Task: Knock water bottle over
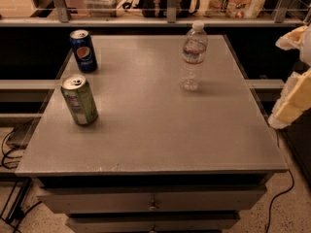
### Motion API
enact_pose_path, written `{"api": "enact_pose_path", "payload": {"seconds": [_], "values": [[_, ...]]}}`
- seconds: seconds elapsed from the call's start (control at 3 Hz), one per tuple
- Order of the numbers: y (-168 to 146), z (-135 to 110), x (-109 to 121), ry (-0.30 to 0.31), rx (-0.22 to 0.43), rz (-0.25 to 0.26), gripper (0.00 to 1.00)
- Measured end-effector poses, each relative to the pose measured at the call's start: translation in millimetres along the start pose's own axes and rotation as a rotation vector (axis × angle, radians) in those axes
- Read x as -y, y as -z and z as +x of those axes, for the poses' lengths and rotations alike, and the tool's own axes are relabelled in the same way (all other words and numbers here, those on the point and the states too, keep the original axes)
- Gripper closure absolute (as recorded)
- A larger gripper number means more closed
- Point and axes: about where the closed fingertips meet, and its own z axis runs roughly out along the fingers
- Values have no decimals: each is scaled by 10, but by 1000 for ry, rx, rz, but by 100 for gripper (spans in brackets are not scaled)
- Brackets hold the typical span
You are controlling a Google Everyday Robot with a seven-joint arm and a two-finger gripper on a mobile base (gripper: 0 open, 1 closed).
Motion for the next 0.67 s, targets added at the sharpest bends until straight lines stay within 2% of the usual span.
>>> {"api": "enact_pose_path", "payload": {"seconds": [0.33, 0.67], "values": [[-151, -174, 106, -55, 185, -12, 0], [-391, -363, 267, -104, 297, -17, 0]]}}
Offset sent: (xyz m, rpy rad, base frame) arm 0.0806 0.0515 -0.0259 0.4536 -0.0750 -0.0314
